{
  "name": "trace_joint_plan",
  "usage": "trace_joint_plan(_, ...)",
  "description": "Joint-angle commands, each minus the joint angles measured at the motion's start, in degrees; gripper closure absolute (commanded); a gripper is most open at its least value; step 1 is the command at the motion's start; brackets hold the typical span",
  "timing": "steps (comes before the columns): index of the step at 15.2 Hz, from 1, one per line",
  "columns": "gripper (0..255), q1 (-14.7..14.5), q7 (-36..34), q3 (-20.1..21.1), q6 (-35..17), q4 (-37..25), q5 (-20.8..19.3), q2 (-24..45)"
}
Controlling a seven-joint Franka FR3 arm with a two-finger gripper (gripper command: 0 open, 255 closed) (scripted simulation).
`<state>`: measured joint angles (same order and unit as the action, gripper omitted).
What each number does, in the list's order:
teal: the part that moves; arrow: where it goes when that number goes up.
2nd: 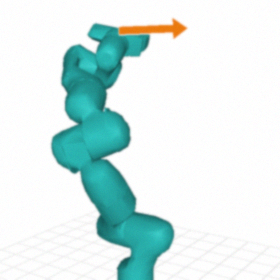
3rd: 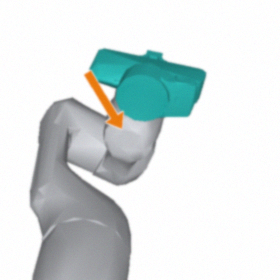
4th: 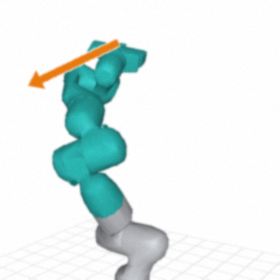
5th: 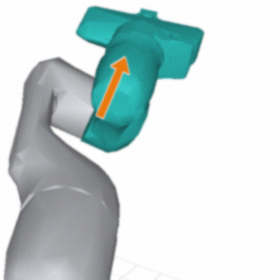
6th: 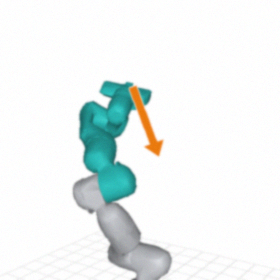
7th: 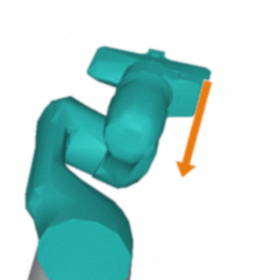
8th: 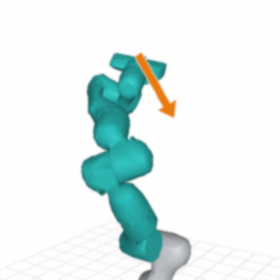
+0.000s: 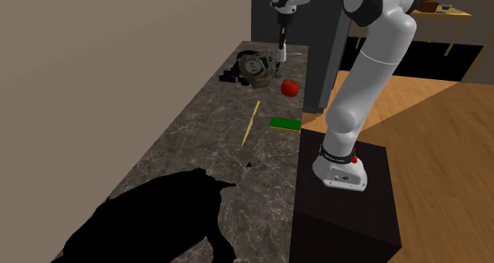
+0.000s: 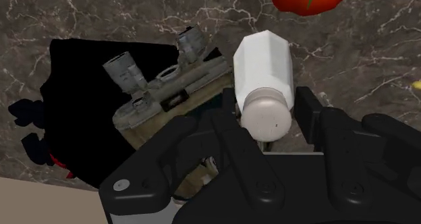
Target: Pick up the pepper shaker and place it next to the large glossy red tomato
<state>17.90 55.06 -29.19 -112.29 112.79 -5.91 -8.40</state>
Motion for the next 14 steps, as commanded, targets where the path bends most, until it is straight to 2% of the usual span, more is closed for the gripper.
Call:
trace_joint_plan(1, 255, 0.96, 3.87, -2.15, -0.07, -2.82, 1.74, 3.0)
trace_joint_plan(6, 255, 4.38, 13.37, -6.41, 1.45, -12.55, 8.43, 12.68)
trace_joint_plan(14, 255, 4.58, 13.75, -6.18, -4.55, -7.15, 9.0, 13.42)
